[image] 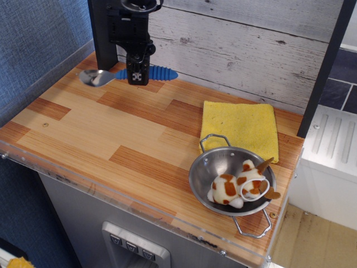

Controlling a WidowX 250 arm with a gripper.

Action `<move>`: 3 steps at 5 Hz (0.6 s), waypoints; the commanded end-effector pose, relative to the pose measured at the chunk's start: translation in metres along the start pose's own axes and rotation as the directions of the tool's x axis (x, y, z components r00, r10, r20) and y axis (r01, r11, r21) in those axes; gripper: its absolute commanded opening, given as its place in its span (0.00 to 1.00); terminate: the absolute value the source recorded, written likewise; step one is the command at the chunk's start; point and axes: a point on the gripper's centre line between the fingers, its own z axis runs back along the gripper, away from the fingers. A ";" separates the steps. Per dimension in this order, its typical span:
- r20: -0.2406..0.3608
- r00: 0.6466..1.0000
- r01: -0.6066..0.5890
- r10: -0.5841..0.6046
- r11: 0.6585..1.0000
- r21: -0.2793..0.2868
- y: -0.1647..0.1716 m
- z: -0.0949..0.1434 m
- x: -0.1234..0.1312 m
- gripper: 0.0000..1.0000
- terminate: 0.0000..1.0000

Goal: Move the spoon to the far left corner at the top

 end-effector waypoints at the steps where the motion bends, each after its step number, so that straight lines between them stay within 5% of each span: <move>1: 0.018 0.997 -0.073 0.074 0.996 -0.051 -0.047 -0.011 0.014 0.00 0.00; 3: 0.062 0.994 -0.094 0.095 0.995 -0.019 -0.057 -0.039 0.020 0.00 0.00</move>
